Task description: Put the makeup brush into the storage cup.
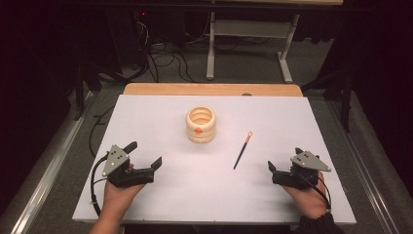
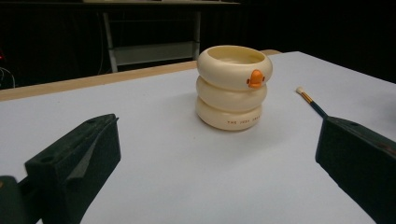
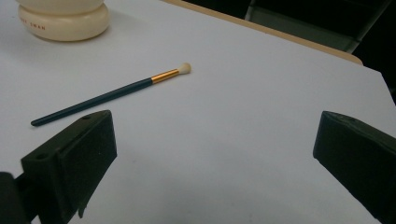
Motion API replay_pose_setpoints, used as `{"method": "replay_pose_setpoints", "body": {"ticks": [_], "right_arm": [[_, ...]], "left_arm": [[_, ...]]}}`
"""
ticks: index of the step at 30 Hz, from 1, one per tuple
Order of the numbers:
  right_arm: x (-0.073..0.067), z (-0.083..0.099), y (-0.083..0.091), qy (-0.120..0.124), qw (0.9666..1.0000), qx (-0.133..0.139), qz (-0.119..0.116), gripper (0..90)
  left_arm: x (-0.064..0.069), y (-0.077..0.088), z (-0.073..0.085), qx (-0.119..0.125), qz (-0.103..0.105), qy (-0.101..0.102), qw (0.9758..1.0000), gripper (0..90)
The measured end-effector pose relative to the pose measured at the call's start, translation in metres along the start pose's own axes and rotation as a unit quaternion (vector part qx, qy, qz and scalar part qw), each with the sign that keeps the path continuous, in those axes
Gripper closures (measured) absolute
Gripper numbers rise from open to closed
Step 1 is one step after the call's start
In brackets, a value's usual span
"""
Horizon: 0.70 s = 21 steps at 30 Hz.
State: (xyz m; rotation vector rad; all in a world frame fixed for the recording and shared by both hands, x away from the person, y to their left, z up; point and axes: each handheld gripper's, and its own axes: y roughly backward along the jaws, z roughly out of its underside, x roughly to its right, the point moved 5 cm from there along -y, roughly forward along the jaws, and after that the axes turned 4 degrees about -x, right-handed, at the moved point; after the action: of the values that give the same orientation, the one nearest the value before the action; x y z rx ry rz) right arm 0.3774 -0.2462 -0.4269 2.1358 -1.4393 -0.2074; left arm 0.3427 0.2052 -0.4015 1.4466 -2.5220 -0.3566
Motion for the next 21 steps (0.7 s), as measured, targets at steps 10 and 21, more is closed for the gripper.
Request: {"method": "replay_pose_setpoints", "body": {"ticks": [10, 21], "right_arm": [[-0.0005, 0.0037, -0.0038, 0.002, 0.9996, -0.027, -0.001, 1.0], [-0.0005, 0.0074, -0.0066, 0.005, 0.9983, -0.059, -0.001, 1.0]], "left_arm": [[-0.0004, 0.0000, 0.0000, 0.000, -0.001, 0.000, 1.0000, 0.6], [-0.0006, 0.0002, -0.0001, 0.000, -0.002, 0.000, 1.0000, 0.6]]}}
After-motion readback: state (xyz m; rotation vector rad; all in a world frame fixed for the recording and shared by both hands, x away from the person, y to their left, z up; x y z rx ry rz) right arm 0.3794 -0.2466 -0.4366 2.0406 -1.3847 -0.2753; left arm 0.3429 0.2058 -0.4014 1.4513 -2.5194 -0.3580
